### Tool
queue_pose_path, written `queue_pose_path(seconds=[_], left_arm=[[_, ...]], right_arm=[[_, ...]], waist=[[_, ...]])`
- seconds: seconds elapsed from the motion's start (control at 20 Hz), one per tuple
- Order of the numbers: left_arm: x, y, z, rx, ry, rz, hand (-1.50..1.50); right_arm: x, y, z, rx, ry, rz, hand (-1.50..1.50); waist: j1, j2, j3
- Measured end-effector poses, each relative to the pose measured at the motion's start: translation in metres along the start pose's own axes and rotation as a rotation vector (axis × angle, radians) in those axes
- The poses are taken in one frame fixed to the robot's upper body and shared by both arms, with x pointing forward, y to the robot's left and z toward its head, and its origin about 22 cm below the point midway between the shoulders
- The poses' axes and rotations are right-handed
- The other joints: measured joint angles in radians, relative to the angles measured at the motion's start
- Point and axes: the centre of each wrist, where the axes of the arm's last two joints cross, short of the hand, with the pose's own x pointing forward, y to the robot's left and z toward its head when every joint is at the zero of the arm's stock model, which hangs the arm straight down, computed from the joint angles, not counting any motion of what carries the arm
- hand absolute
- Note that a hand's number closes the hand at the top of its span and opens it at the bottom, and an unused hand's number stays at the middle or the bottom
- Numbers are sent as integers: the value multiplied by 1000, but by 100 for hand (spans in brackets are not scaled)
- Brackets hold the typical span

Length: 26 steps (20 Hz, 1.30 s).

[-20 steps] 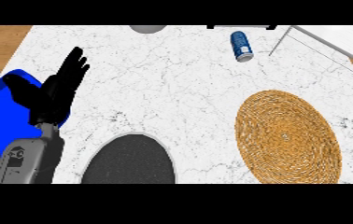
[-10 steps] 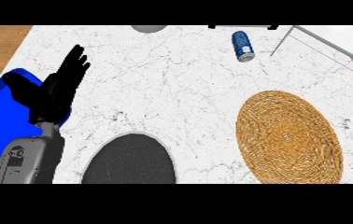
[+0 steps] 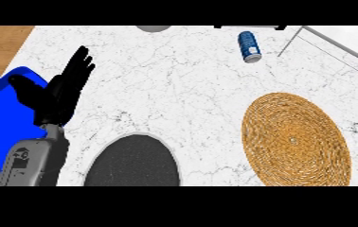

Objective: Pick the squash from the placemat and place it in the tiered shelf

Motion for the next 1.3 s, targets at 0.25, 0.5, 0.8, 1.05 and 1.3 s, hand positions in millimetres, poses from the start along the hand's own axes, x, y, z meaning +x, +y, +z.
queue_pose_path(seconds=[0.25,0.5,0.8,1.05,1.3], left_arm=[[0,1,-1,-13,-3,2,0],[2,-2,-4,-11,-12,-1,0],[0,0,-2,-11,-7,5,0],[0,2,0,-1,-10,8,0],[-3,6,1,17,-2,12,0]], right_arm=[[-3,2,-2,-95,-47,-67,-150],[4,-12,-2,-131,-70,-119,-150],[5,-47,15,8,8,-194,-150],[8,-78,34,12,60,-203,-150],[10,-95,46,12,71,-242,-150]], waist=[[7,4,2],[9,7,2],[8,8,3],[4,10,7],[-13,8,10]])
